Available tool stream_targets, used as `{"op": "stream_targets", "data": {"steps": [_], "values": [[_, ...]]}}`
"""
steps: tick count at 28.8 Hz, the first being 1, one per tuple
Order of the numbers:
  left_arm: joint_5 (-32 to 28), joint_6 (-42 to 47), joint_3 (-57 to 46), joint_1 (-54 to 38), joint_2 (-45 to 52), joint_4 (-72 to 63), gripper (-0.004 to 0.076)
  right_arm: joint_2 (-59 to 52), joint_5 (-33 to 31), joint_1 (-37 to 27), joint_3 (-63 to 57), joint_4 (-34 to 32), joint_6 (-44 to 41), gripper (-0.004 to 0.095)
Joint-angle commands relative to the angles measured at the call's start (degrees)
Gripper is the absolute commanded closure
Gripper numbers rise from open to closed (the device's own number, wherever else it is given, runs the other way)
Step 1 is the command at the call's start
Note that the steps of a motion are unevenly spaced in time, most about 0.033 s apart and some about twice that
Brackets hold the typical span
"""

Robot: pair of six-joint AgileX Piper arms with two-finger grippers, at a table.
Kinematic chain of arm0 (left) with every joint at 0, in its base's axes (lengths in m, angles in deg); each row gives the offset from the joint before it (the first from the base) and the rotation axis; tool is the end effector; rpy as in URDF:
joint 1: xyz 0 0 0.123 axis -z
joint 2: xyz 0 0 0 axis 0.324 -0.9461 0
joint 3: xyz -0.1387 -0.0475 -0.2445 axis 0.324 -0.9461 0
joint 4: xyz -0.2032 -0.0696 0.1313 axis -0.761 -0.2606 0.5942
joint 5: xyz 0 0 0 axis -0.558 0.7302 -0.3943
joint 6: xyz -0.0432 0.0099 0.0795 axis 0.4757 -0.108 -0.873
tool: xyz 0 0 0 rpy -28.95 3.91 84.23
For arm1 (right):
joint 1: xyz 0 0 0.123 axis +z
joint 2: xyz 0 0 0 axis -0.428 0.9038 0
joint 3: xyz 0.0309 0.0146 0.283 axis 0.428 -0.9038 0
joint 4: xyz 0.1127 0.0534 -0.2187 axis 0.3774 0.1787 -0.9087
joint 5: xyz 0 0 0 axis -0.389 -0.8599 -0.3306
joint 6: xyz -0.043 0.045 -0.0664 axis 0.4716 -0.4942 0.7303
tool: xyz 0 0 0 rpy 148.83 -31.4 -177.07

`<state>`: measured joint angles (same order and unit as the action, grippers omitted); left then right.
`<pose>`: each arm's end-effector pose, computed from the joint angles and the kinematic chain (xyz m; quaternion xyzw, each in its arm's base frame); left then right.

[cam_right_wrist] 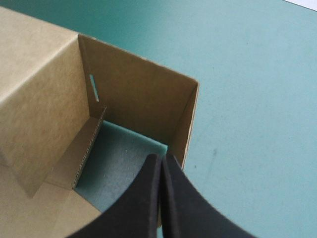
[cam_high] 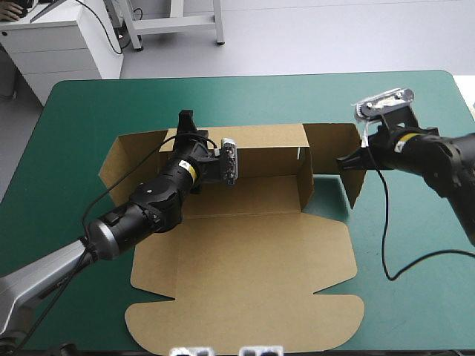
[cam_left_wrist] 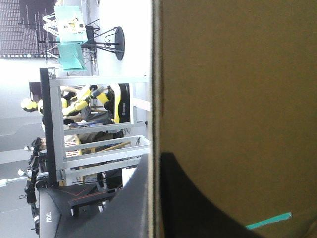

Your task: Fold the box

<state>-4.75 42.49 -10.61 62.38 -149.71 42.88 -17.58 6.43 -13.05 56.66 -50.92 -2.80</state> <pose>0.2619 -0.1944 0.3213 0.6345 0.5404 0.3078 0.4589 0.2551 0.0573 0.4056 -0.1602 0.8906 0.0259 0.4249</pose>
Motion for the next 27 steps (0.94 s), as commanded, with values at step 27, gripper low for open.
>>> {"op": "stream_targets", "data": {"steps": [27], "values": [[7.2,-22.6,11.1,-1.6,-2.9,-24.1,0.0714,25.3,-14.9,-0.2,25.7,-1.1,3.8,0.0922]]}}
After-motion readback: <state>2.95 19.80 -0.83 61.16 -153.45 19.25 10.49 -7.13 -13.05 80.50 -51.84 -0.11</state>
